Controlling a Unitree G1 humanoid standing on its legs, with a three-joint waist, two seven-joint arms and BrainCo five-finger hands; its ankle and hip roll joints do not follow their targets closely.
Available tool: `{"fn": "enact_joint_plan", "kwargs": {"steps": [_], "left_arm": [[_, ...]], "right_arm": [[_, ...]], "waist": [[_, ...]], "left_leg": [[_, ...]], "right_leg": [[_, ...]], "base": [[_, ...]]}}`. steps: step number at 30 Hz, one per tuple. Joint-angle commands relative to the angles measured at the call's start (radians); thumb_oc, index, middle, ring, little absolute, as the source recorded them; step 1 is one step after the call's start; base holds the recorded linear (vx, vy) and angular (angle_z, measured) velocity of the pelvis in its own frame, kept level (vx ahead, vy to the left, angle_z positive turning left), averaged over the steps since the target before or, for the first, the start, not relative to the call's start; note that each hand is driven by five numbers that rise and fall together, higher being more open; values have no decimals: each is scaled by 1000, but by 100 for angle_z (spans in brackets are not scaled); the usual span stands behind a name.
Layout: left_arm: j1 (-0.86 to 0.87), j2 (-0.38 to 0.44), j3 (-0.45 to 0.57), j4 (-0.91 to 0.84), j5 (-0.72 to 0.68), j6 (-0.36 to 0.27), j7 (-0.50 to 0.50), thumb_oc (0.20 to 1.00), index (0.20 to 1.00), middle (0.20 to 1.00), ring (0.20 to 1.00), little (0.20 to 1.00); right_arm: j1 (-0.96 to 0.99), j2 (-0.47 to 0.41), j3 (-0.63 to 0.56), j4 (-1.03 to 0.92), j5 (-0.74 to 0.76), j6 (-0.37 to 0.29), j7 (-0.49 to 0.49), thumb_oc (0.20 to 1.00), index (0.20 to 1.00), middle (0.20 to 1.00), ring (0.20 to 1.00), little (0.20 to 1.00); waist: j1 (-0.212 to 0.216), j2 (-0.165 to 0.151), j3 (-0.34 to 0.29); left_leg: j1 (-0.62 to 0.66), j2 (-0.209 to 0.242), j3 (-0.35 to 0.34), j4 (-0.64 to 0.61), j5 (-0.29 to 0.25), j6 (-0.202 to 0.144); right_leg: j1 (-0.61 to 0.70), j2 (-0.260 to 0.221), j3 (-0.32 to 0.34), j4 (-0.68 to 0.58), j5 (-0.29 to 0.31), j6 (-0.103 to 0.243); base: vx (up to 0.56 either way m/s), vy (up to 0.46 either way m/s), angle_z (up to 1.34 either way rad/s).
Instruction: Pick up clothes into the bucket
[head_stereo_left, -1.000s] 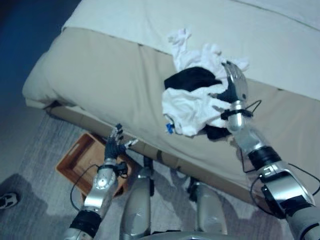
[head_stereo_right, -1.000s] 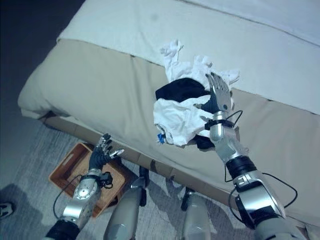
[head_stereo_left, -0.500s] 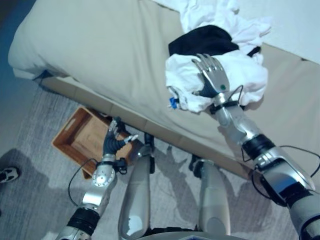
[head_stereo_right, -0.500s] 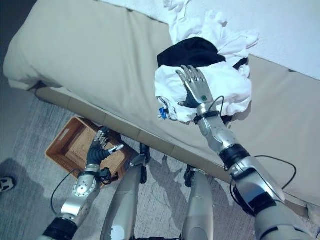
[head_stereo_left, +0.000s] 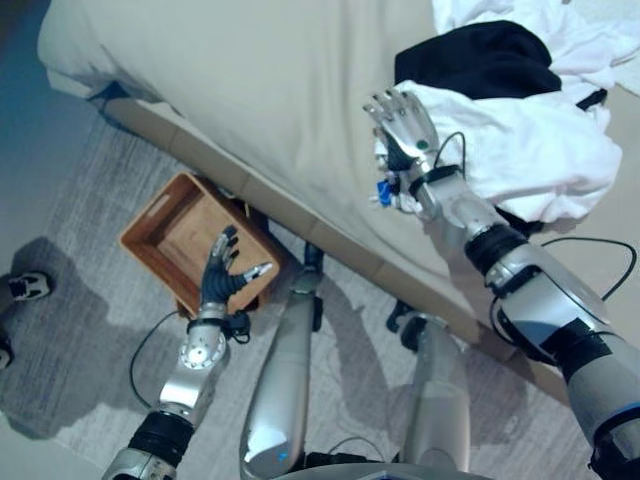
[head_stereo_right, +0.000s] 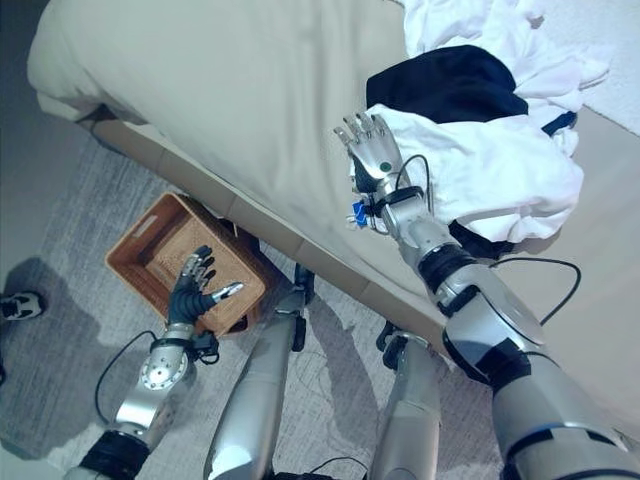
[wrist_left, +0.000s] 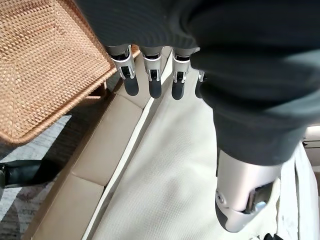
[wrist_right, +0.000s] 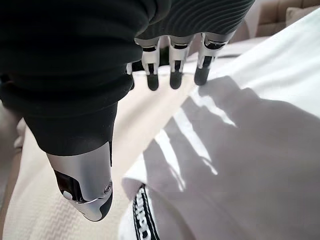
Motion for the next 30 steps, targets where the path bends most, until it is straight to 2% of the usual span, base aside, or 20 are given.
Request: {"fn": "enact_joint_plan", "kwargs": {"steps": [1,4,5,6,7,8,9,10,11,12,17,24,28,30], "left_arm": [[-20,3,-33,-76,1,-48,14,1000,1000,1000,1000,1000],[-29,-5,-37,-83,-5,-41,18,1000,1000,1000,1000,1000],[-33,-6,-37,-80,-6,-36,19,1000,1000,1000,1000,1000],[-33,-6,-36,-80,-6,-36,19,1000,1000,1000,1000,1000],[-39,-6,-32,-76,-3,-26,23,1000,1000,1000,1000,1000],[-43,-6,-31,-74,0,-19,25,1000,1000,1000,1000,1000],[-42,-7,-30,-74,1,-14,25,1000,1000,1000,1000,1000],[-44,-7,-29,-73,3,-11,25,1000,1000,1000,1000,1000],[-43,-8,-29,-73,3,-10,25,1000,1000,1000,1000,1000],[-45,-7,-28,-73,5,-7,24,1000,1000,1000,1000,1000],[-47,-4,-20,-77,7,5,23,1000,1000,1000,1000,1000],[-50,-7,-23,-67,15,10,18,1000,1000,1000,1000,1000],[-53,-11,-17,-52,21,7,20,1000,1000,1000,1000,1000],[-52,-21,-4,-29,21,3,26,1000,1000,1000,1000,1000]], "right_arm": [[-75,-37,9,82,-31,51,-6,1000,1000,1000,1000,1000],[-83,-15,-8,165,-14,84,-7,1000,1000,1000,1000,1000],[-81,-5,-7,189,-17,93,9,1000,1000,1000,1000,1000],[-83,-4,-7,191,-17,93,8,1000,1000,1000,1000,1000],[-89,14,-13,223,-13,113,26,815,815,815,815,815],[-89,26,-16,243,-16,126,39,740,740,740,740,740],[-92,33,-21,256,-10,132,40,555,555,555,555,555],[-92,37,-27,273,-4,142,40,373,373,373,373,373],[-92,38,-26,274,-3,142,40,373,373,373,373,373],[-93,40,-34,286,3,145,43,200,200,200,200,200],[-86,40,-62,309,14,166,39,200,200,200,200,200],[-72,38,-86,293,46,160,26,200,200,200,200,200],[-49,27,-115,205,108,123,0,200,200,200,200,200],[-9,-1,-187,35,237,58,-23,200,200,200,200,200]], "waist": [[13,29,-13],[14,32,-10],[12,31,-14],[13,33,-9],[10,30,-11],[9,31,-4],[6,28,-8],[6,31,-2],[4,28,-7],[4,31,0],[-5,31,3],[-15,25,2],[-23,16,-1],[-38,-2,-8]], "left_leg": [[-12,6,-31,64,-87,27],[-14,4,-33,56,-83,27],[-3,1,-39,62,-114,21],[-13,2,-34,55,-82,27],[-2,0,-40,63,-115,21],[-11,1,-35,58,-85,26],[-1,1,-40,63,-117,21],[-10,2,-35,58,-86,25],[0,1,-40,63,-117,19],[-8,1,-34,57,-86,24],[10,3,-29,38,-83,23],[38,5,-24,19,-79,24],[80,13,-18,-2,-76,22],[121,23,-13,-22,-75,19]], "right_leg": [[-6,-37,12,-95,184,69],[-13,-37,12,-92,181,67],[-5,-36,21,-82,153,78],[-13,-37,12,-92,180,66],[-5,-33,21,-80,153,77],[-13,-34,14,-88,179,64],[-5,-33,22,-80,154,75],[-12,-35,14,-90,179,63],[-5,-34,22,-81,153,74],[-11,-36,13,-90,180,62],[0,-34,16,-108,189,63],[24,-29,16,-129,200,64],[59,-21,17,-155,209,65],[98,-15,15,-185,219,66]], "base": [[6,3,3],[30,-7,1],[4,8,5],[84,-12,5],[-82,29,4],[82,-11,4],[-86,31,2],[79,-16,2],[-88,27,1],[0,0,0],[-19,19,3],[0,0,0],[15,-7,-6],[29,-29,-7]]}}
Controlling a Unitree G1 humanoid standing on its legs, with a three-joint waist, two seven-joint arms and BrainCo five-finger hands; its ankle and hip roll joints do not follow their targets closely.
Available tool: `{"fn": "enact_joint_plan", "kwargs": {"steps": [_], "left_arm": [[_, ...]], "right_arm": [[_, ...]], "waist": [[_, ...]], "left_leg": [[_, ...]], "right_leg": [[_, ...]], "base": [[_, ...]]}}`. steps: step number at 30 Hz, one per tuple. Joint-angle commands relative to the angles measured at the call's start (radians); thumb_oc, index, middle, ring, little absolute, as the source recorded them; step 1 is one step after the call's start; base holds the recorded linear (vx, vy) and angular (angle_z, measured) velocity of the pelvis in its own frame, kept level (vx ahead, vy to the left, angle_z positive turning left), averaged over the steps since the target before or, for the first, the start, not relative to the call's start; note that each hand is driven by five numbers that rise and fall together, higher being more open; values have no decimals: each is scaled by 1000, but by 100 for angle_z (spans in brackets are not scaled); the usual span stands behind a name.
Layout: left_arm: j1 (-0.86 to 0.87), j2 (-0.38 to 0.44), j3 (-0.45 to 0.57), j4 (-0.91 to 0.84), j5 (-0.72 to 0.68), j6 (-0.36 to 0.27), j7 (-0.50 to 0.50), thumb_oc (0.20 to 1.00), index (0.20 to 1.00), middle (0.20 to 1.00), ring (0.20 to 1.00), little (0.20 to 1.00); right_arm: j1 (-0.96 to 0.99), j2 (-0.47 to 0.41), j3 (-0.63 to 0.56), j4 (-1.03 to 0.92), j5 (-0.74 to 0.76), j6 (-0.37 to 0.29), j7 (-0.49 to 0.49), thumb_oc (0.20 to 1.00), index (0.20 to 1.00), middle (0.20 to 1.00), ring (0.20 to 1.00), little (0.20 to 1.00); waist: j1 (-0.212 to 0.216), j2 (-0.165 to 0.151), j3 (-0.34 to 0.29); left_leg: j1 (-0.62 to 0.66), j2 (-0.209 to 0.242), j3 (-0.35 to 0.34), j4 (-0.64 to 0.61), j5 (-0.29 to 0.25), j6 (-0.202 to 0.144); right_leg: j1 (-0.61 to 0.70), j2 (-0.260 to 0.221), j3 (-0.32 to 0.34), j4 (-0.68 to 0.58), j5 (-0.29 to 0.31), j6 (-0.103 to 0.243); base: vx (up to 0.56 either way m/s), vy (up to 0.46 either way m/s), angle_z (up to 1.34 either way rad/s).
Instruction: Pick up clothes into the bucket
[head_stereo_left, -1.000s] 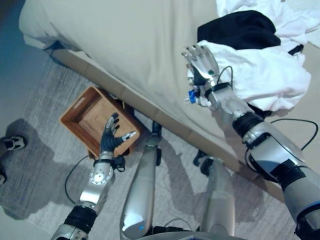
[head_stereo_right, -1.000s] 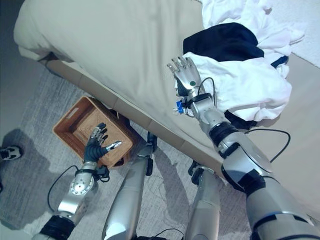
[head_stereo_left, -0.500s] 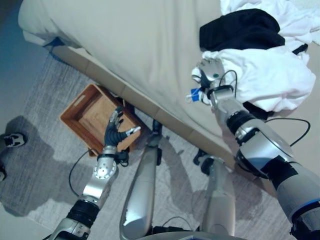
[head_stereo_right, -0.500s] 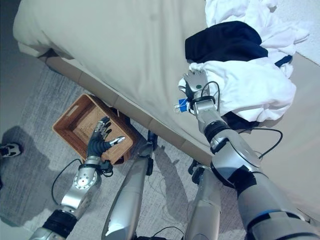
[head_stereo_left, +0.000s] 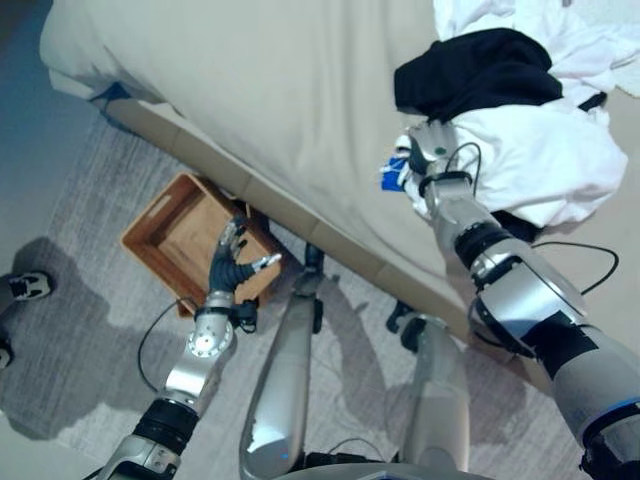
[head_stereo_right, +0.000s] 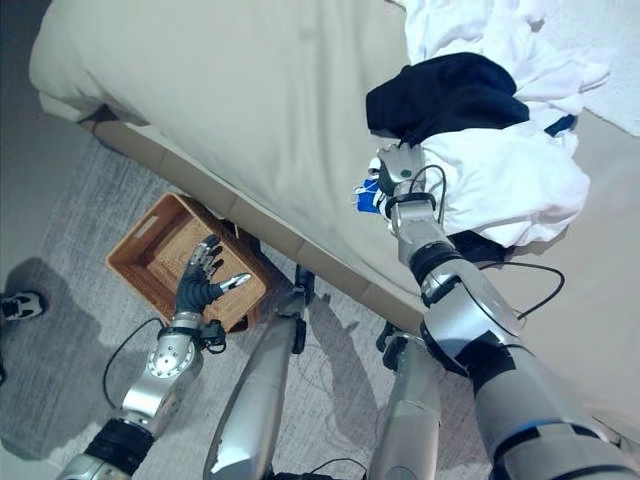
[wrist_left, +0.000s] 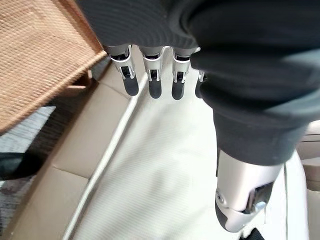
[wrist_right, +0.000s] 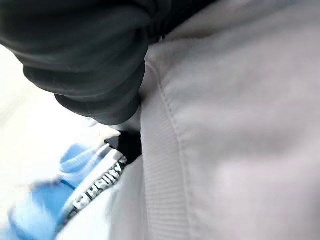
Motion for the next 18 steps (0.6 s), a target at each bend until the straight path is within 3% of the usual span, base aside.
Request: {"fn": "enact_joint_plan", "kwargs": {"steps": [1,3,5,8,12,16,18], "left_arm": [[-9,-21,25,-1,23,-31,19,1000,1000,1000,1000,1000],[-9,-27,26,11,25,-31,22,1000,1000,1000,1000,1000],[6,-44,35,43,21,-37,21,1000,1000,1000,1000,1000],[20,-46,42,65,15,-54,10,1000,1000,1000,1000,1000],[50,-37,71,54,1,-70,-28,1000,1000,1000,1000,1000],[74,-36,81,57,-8,-66,-65,1000,1000,1000,1000,1000],[95,-34,93,61,-12,-59,-107,1000,1000,1000,1000,1000]], "right_arm": [[12,-83,-85,-180,184,-86,-74,200,200,200,200,200],[63,-101,-135,-259,251,-120,-88,200,200,200,200,200],[225,-130,-239,-450,383,-211,-112,200,200,200,200,200],[382,-145,-324,-565,508,-307,-101,200,200,200,200,200],[541,-154,-447,-728,708,-428,-32,200,200,200,200,200],[603,-158,-512,-808,833,-488,38,200,200,200,200,200],[639,-176,-547,-876,956,-525,117,200,200,200,200,200]], "waist": [[-23,-10,-12],[-31,-19,-16],[-49,-36,-32],[-58,-44,-56],[-72,-53,-93],[-81,-61,-126],[-95,-72,-166]], "left_leg": [[51,27,-14,22,-89,25],[76,32,-13,12,-89,23],[141,40,-11,-12,-91,22],[221,50,-7,-53,-87,21],[320,59,7,-114,-78,17],[392,67,15,-162,-66,15],[458,75,31,-195,-69,7]], "right_leg": [[39,-15,19,-157,221,56],[66,-12,18,-174,224,57],[138,-6,12,-215,236,61],[226,2,11,-279,250,66],[328,8,4,-358,265,72],[396,16,-3,-416,281,77],[461,28,1,-468,287,81]], "base": [[37,-32,-10],[49,-32,-8],[94,-48,-8],[99,-36,-14],[92,-27,-18],[113,-24,-18],[125,-25,-6]]}}
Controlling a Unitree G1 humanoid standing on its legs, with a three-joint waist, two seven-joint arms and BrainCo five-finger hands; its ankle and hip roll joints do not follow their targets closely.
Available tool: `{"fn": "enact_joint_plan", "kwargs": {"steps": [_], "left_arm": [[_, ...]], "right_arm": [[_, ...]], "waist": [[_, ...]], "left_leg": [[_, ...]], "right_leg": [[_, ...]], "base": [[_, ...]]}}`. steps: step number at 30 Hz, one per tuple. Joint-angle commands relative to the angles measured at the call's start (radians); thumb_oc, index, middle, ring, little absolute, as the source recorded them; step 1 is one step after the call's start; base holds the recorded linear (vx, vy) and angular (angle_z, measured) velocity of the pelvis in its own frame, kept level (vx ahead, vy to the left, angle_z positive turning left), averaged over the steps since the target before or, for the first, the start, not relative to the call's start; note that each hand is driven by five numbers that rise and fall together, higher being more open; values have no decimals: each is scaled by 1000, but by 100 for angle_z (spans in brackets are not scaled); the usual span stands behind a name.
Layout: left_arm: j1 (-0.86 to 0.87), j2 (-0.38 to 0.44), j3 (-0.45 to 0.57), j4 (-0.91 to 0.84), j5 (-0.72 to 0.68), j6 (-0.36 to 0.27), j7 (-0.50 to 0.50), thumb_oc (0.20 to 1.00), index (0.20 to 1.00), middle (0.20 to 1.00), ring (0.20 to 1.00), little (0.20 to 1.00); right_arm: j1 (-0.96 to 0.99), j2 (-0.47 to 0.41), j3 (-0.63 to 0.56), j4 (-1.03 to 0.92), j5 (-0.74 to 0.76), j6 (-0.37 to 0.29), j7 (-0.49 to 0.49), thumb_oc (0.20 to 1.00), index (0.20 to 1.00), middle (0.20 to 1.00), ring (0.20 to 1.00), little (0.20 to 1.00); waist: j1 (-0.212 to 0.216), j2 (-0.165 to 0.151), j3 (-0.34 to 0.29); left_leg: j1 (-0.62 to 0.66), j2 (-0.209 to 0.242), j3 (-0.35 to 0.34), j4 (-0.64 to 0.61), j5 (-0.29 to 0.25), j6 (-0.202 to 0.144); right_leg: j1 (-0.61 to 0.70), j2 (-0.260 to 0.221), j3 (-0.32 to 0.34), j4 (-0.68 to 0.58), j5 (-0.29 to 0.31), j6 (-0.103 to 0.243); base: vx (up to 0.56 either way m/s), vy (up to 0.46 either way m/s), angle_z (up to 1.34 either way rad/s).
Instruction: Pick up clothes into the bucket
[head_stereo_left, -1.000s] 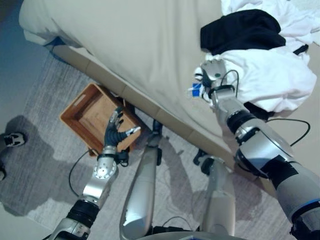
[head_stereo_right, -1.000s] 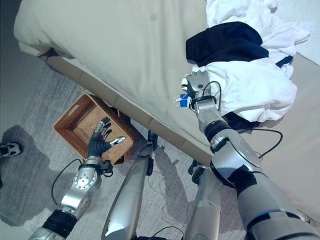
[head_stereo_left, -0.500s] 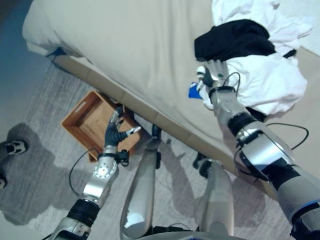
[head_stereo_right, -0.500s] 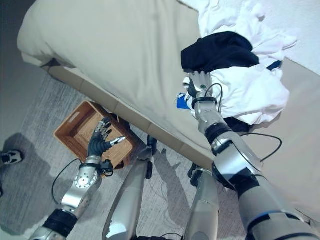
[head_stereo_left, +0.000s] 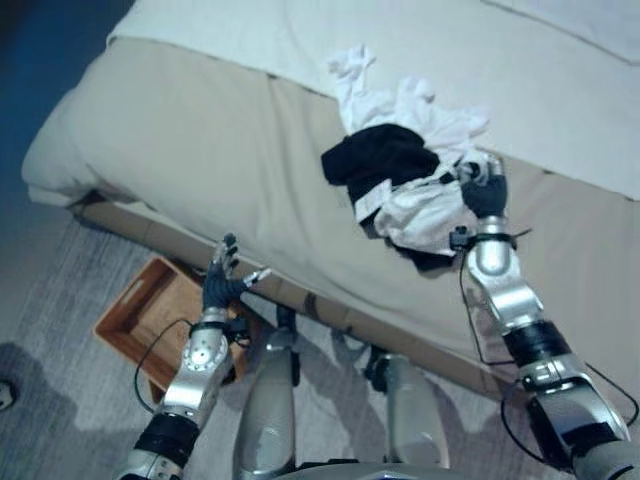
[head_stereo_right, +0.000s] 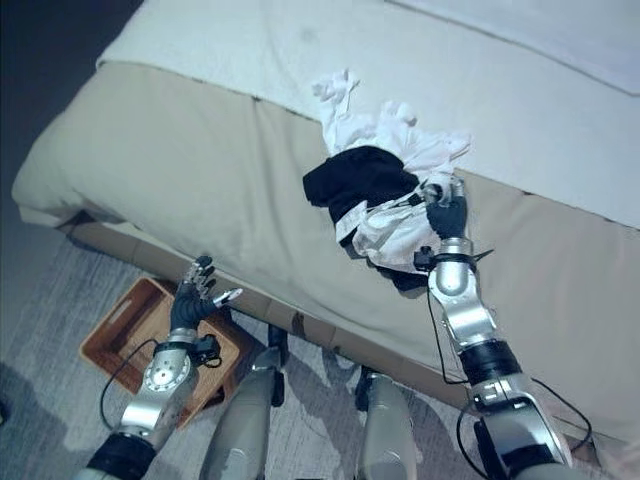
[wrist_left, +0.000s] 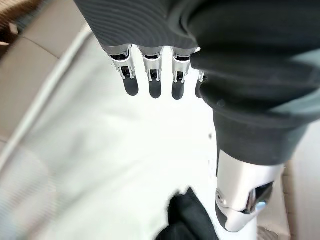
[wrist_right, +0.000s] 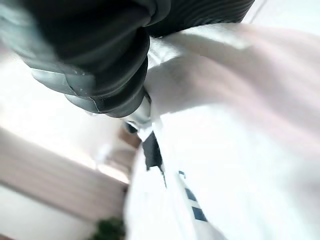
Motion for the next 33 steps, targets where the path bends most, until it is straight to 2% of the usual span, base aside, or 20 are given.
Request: {"fn": "enact_joint_plan", "kwargs": {"steps": [1,9,15,23,28,33], "left_arm": [[28,13,32,-20,-15,-42,-61,1000,1000,1000,1000,1000],[44,26,49,-53,-12,-20,-105,1000,1000,1000,1000,1000],[-23,58,23,-78,60,10,-112,1000,1000,1000,1000,1000],[-190,7,-108,-19,-8,52,-148,1000,1000,1000,1000,1000],[-384,-21,-269,37,-34,97,-194,1000,1000,1000,1000,1000],[-474,-59,-358,32,-223,125,-242,1000,1000,1000,1000,1000]], "right_arm": [[-40,-56,-60,-93,173,-127,97,200,200,200,200,200],[-67,-114,-85,-200,292,-128,161,200,200,200,200,200],[-195,-212,-26,-280,430,-109,217,200,200,200,200,200],[-319,-266,88,-275,569,-71,267,200,200,200,200,200],[-394,-294,180,-258,676,-42,307,200,200,200,200,200],[-439,-333,267,-267,695,-12,327,200,200,200,200,200]], "waist": [[-19,-30,-98],[-36,-51,-186],[-61,-68,-271],[-95,-78,-330],[-120,-77,-365],[-136,-74,-383]], "left_leg": [[73,18,-29,-9,-70,-3],[192,32,6,-63,-78,-11],[280,46,42,-106,-83,-22],[355,56,68,-133,-88,-28],[392,59,88,-156,-85,-32],[404,57,93,-166,-81,-32]], "right_leg": [[95,-51,-13,-224,234,68],[199,-20,2,-314,250,72],[262,3,23,-360,254,72],[313,16,39,-372,248,71],[336,21,45,-387,252,75],[339,21,50,-393,260,77]], "base": [[69,-15,-6],[101,-24,-15],[94,-9,-18],[62,-10,-9],[22,-1,-7],[0,0,0]]}}
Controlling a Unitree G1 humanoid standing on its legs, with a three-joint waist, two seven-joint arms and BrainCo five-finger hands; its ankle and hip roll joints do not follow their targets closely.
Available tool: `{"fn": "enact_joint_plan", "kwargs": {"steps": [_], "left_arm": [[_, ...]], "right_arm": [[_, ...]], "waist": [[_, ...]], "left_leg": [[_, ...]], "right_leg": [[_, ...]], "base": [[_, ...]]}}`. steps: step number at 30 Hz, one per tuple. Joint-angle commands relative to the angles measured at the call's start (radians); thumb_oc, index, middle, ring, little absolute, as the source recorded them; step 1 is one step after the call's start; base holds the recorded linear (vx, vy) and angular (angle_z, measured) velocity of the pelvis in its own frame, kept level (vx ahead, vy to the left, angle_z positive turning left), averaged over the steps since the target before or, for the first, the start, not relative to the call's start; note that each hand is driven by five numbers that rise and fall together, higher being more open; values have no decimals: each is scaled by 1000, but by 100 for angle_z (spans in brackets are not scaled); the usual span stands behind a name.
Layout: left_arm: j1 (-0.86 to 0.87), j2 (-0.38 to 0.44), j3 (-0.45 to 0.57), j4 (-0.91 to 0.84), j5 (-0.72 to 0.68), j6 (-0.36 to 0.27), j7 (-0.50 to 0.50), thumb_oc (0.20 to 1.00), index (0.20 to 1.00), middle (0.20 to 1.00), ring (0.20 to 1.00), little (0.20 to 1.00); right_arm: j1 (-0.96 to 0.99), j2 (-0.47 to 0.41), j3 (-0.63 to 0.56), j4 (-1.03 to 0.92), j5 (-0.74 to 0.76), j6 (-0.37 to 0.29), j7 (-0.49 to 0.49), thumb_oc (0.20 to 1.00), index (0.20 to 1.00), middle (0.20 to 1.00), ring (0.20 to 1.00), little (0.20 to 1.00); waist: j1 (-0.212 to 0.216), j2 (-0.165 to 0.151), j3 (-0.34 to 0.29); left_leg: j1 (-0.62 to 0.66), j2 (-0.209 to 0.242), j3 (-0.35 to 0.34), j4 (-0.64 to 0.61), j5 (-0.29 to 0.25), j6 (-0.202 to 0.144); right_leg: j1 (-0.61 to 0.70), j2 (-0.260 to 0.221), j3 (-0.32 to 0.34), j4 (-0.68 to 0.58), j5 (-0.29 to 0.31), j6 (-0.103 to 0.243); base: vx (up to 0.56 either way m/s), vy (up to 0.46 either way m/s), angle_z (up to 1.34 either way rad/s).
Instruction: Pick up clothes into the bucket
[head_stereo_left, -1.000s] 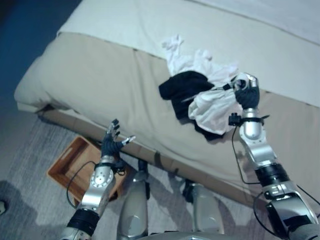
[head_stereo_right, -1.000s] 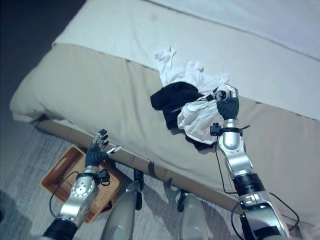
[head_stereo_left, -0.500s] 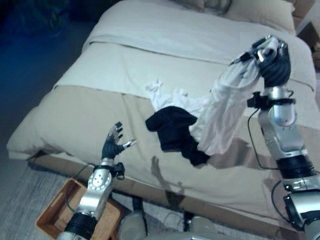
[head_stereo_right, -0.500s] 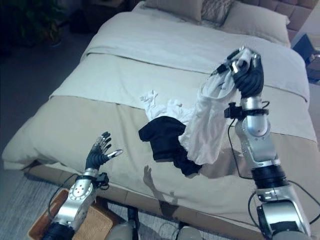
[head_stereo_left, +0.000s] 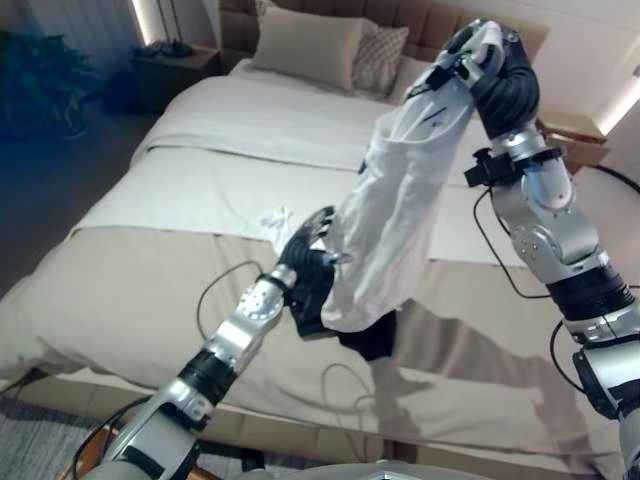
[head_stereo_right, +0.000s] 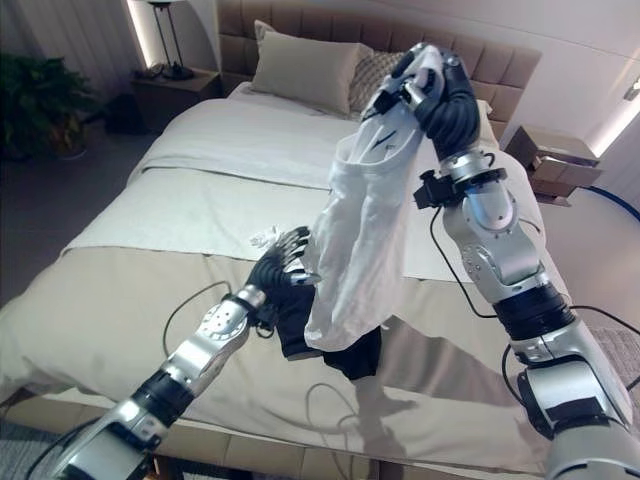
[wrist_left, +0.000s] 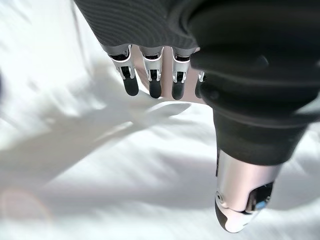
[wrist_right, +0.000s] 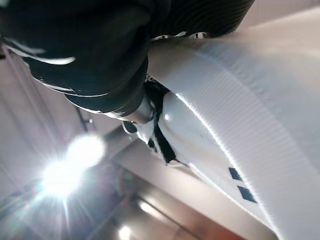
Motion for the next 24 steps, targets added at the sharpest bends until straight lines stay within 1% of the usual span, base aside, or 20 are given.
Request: {"fn": "enact_joint_plan", "kwargs": {"steps": [1,3,5,7,10,15,16,17,18,19,20,21,24], "left_arm": [[-76,-17,-35,12,-143,-12,-47,1000,1000,1000,1000,1000],[-97,-15,-67,-14,-212,-4,-64,1000,1000,1000,1000,1000],[-117,-19,-97,-37,-312,9,-93,1000,1000,1000,1000,1000],[-121,-16,-119,-53,-354,16,-105,1000,1000,1000,1000,1000],[-135,-19,-148,-68,-357,15,-102,1000,1000,1000,1000,1000],[-159,-46,-175,-34,-361,22,-101,1000,1000,1000,1000,1000],[-174,-61,-185,-8,-299,17,-81,1000,1000,1000,1000,1000],[-174,-61,-185,-8,-299,17,-81,1000,1000,1000,1000,1000],[-189,-78,-180,33,-234,15,-54,1000,1000,1000,1000,1000],[-190,-79,-180,34,-233,15,-54,1000,1000,1000,1000,1000],[-204,-106,-164,113,-130,20,-20,1000,1000,1000,1000,1000],[-204,-107,-164,114,-129,19,-20,1000,1000,1000,1000,1000],[-240,-141,-156,186,-9,21,18,1000,1000,1000,1000,1000]], "right_arm": [[-108,-54,21,-23,47,-13,17,200,200,200,200,200],[-105,-63,42,-25,59,-8,24,200,200,200,200,200],[-106,-71,63,-26,69,-6,30,200,200,200,200,200],[-97,-73,78,-25,71,-1,40,200,200,200,200,200],[-95,-77,96,-29,69,2,49,200,200,200,200,200],[-107,-76,120,-25,73,1,53,200,200,200,200,200],[-108,-67,125,-22,72,2,54,200,200,200,200,200],[-108,-67,125,-22,72,2,54,200,200,200,200,200],[-119,-66,128,-27,67,2,50,200,200,200,200,200],[-119,-67,129,-27,67,3,50,200,200,200,200,200],[-127,-68,125,-39,64,2,49,200,200,200,200,200],[-127,-68,125,-39,64,2,49,200,200,200,200,200],[-129,-62,114,-51,66,-2,47,200,200,200,200,200]], "waist": [[18,-13,-52],[14,-12,-54],[12,-10,-56],[11,-8,-57],[11,-7,-60],[5,-7,-62],[5,-7,-64],[5,-7,-64],[4,-9,-63],[4,-8,-62],[4,-11,-60],[4,-11,-60],[0,-14,-58]], "left_leg": [[9,33,-38,50,-75,-22],[12,31,-37,52,-76,-21],[14,30,-38,55,-79,-20],[18,29,-37,56,-80,-19],[19,28,-37,58,-83,-19],[18,27,-38,60,-83,-19],[17,26,-39,60,-84,-18],[17,26,-39,60,-84,-18],[15,25,-40,61,-82,-18],[15,25,-41,62,-82,-18],[13,25,-41,62,-81,-17],[13,25,-41,62,-81,-17],[9,25,-42,64,-80,-17]], "right_leg": [[-80,-57,-9,33,109,49],[-77,-57,-7,32,112,51],[-75,-59,-5,31,114,52],[-71,-60,-4,32,114,53],[-68,-62,-3,33,113,53],[-70,-63,-1,36,114,54],[-71,-63,-2,36,114,54],[-71,-63,-2,36,114,54],[-71,-64,-4,37,114,54],[-71,-64,-4,37,114,54],[-72,-65,-4,37,114,53],[-71,-65,-5,37,114,53],[-75,-64,-4,39,115,54]], "base": [[0,0,0],[0,0,0],[8,2,-2],[13,7,-5],[7,4,-5],[0,0,0],[0,0,0],[0,0,0],[0,0,0],[0,0,0],[0,0,0],[0,0,0],[0,0,0]]}}
